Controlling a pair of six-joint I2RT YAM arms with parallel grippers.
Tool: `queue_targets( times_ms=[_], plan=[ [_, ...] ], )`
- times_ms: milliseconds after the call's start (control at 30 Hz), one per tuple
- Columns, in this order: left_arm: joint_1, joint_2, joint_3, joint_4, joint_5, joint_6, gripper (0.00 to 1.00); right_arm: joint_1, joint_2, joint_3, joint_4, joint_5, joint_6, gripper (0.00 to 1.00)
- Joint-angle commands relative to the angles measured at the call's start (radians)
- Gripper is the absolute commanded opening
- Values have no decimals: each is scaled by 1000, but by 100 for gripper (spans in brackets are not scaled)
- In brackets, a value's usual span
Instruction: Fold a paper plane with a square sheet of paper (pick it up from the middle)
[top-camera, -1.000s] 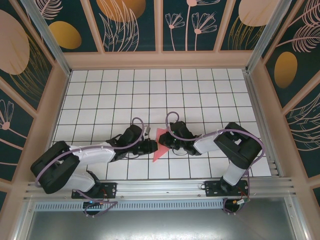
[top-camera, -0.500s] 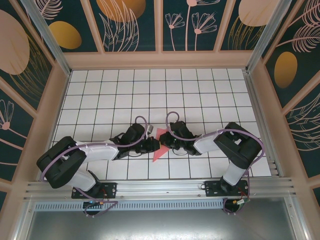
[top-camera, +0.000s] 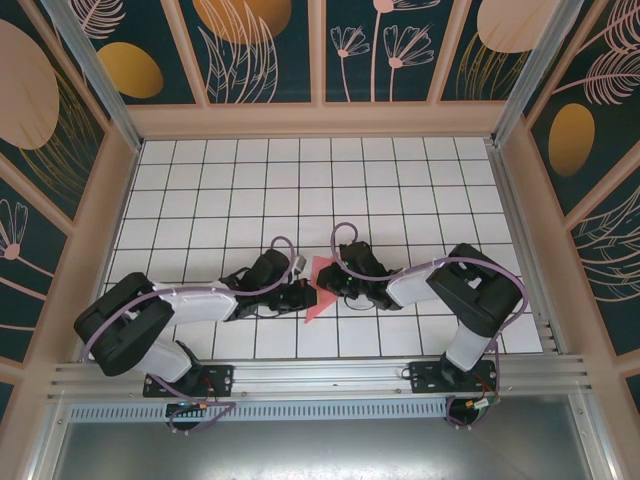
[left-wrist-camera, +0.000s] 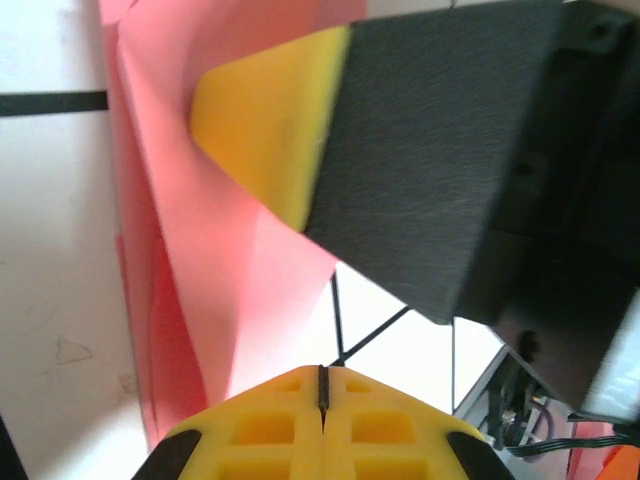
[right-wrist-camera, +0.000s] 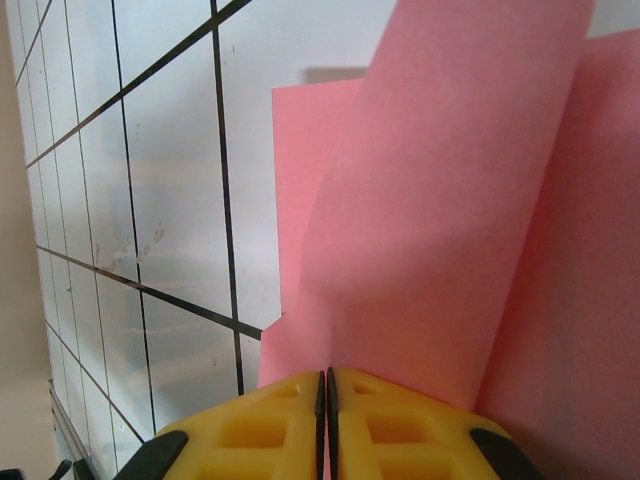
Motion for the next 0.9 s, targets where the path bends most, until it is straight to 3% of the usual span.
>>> queue_targets(
  times_ms=[0,233,600,867],
  plan=[
    [-6,42,36,-29,5,22,0,-6,88,-37,-183,60,-8,14],
    [-6,75,46,-56,-77,36,0,-7,87,-39,-183,59,-9,14],
    [-7,101,-51,-40,-67,39,0,-10,75,-18,-195,54,-16,14],
    [-8,119,-102,-74,-93,60,0,-29,-44,60,-261,53,-65,16]
  ],
)
